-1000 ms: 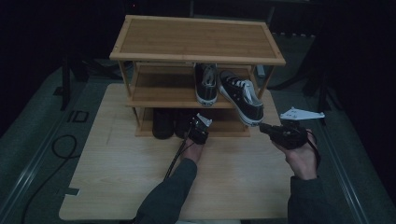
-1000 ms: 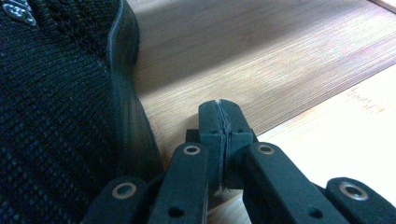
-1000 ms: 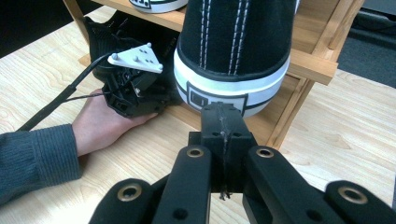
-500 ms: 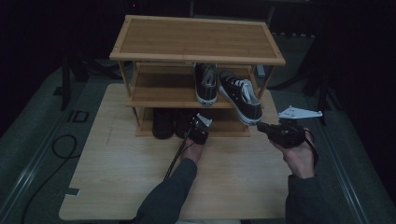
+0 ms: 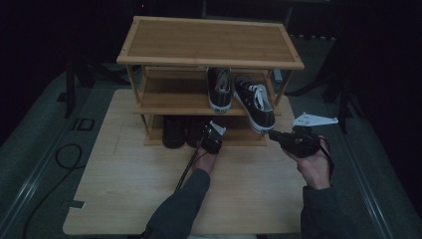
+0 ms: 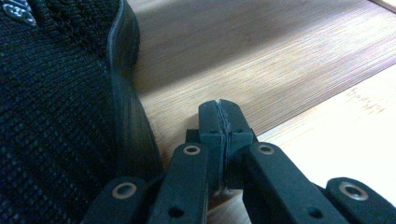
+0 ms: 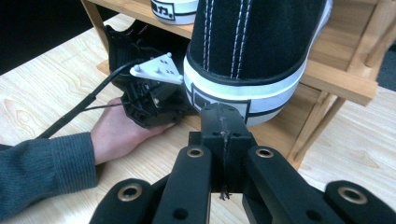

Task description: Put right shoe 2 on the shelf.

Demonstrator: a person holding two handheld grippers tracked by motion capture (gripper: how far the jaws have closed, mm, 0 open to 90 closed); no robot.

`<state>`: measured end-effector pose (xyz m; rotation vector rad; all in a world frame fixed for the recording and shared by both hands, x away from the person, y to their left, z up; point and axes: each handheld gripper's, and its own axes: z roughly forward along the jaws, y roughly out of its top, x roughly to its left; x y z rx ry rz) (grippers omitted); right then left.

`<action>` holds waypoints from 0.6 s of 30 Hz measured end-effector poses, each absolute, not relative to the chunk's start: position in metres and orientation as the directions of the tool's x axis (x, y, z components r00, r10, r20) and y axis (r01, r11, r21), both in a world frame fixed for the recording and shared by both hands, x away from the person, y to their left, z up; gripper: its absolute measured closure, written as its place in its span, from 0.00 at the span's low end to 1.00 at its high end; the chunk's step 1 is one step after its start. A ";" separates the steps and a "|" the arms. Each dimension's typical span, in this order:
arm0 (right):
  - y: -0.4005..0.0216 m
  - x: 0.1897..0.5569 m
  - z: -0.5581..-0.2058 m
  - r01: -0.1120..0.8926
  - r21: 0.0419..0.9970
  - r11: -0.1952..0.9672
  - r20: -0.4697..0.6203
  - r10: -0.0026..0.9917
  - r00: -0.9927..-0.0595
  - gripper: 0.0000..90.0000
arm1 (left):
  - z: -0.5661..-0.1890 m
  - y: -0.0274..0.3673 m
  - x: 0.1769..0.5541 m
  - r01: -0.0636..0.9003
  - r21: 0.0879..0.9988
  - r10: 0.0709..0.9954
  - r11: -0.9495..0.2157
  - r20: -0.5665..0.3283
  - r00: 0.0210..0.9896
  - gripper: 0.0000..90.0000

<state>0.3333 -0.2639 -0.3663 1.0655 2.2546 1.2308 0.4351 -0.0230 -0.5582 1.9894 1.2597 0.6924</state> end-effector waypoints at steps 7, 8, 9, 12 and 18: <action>-0.255 0.337 -0.366 0.441 0.830 0.340 0.050 0.744 -0.667 1.00 | -0.558 -0.023 0.435 0.562 0.771 0.918 -0.300 0.072 0.391 0.99; -0.254 0.338 -0.366 0.442 0.830 0.341 0.049 0.744 -0.667 1.00 | -0.558 -0.023 0.435 0.561 0.772 0.917 -0.299 0.071 0.392 0.99; -0.253 0.339 -0.366 0.442 0.830 0.341 0.050 0.743 -0.667 1.00 | -0.559 -0.023 0.435 0.561 0.772 0.917 -0.299 0.070 0.392 0.99; -0.250 0.343 -0.368 0.445 0.829 0.339 0.056 0.741 -0.669 1.00 | -0.559 -0.023 0.435 0.561 0.773 0.918 -0.297 0.069 0.392 0.99; -0.245 0.348 -0.367 0.443 0.834 0.330 0.063 0.740 -0.670 1.00 | -0.559 -0.023 0.435 0.560 0.773 0.918 -0.298 0.072 0.389 0.99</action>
